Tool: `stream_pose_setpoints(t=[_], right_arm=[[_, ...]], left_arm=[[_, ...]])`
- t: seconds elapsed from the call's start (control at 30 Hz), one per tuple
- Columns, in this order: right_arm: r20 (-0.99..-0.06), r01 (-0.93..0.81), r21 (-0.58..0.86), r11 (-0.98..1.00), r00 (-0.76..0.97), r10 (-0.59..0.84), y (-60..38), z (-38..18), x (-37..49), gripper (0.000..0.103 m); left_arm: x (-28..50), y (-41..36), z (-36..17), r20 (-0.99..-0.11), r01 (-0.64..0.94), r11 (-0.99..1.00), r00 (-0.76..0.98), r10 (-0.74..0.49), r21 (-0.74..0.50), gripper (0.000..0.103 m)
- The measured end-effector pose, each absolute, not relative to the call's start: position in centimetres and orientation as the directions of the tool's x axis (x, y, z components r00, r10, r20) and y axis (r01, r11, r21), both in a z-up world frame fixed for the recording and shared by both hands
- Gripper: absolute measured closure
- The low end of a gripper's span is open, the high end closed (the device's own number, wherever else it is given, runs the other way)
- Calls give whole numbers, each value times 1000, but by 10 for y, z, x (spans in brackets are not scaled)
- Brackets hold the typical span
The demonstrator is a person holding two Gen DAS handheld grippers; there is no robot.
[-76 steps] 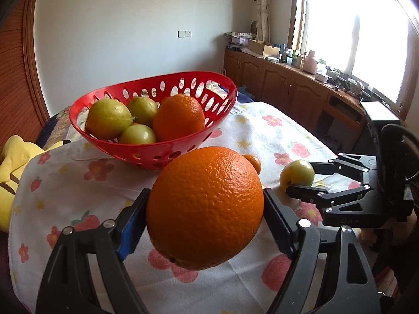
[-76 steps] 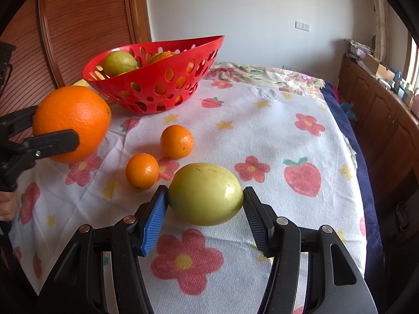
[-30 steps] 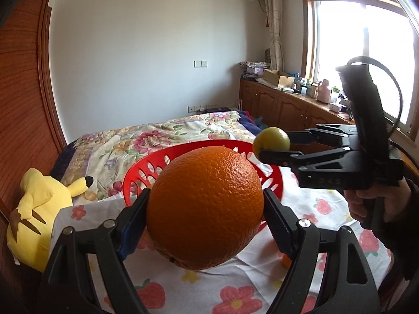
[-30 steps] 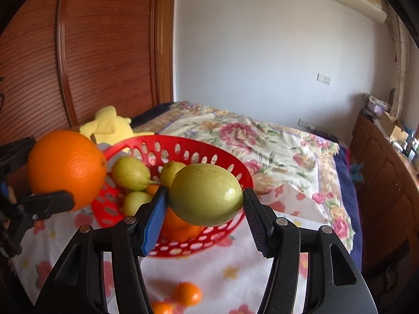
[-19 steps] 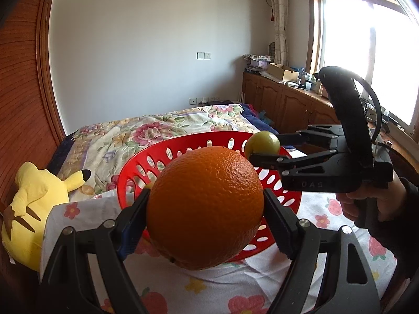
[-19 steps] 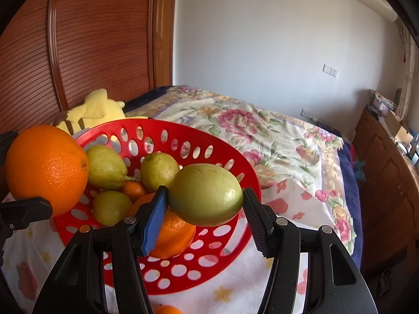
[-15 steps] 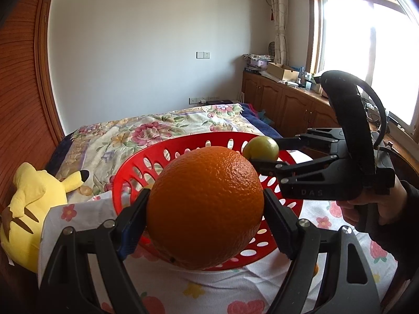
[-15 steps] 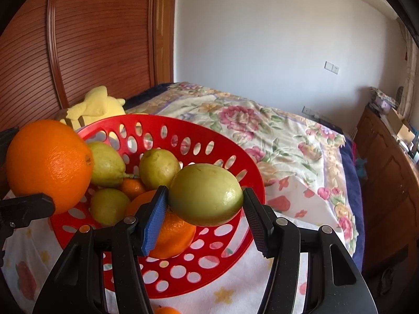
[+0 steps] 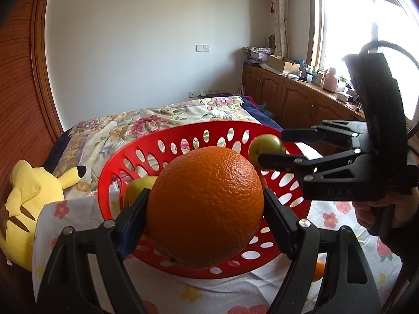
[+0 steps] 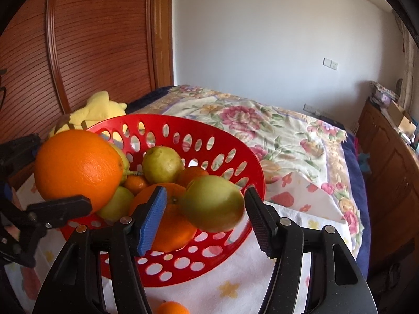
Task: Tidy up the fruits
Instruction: 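Open right gripper to drop the pale fruit while left gripper lowers the orange into the basket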
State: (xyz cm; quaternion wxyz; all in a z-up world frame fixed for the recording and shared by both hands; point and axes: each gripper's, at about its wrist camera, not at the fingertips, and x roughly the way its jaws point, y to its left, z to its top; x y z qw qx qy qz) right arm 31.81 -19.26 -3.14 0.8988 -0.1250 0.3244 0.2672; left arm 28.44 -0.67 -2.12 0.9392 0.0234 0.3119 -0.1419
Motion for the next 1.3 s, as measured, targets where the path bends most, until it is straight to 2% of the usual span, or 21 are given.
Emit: stream_pose_setpoints(t=[0.2, 0.57, 1.13, 1.3], right_arm=[[-643, -557, -47, 829, 652, 402, -195, -31, 311, 39], [-633, -562, -38, 826, 653, 415, -198, -29, 294, 38], [-620, -561, -36, 827, 661, 422, -207, -26, 266, 36], [-617, -564, -35, 825, 662, 426, -209, -24, 258, 35]], left_arm=[[284, -12, -30, -618, 281, 959, 747, -245, -40, 21], [279, -20, -32, -609, 279, 960, 765, -210, 20, 20], [286, -14, -28, -629, 274, 961, 740, -239, -43, 19], [282, -24, -26, -632, 286, 958, 742, -222, -2, 19]])
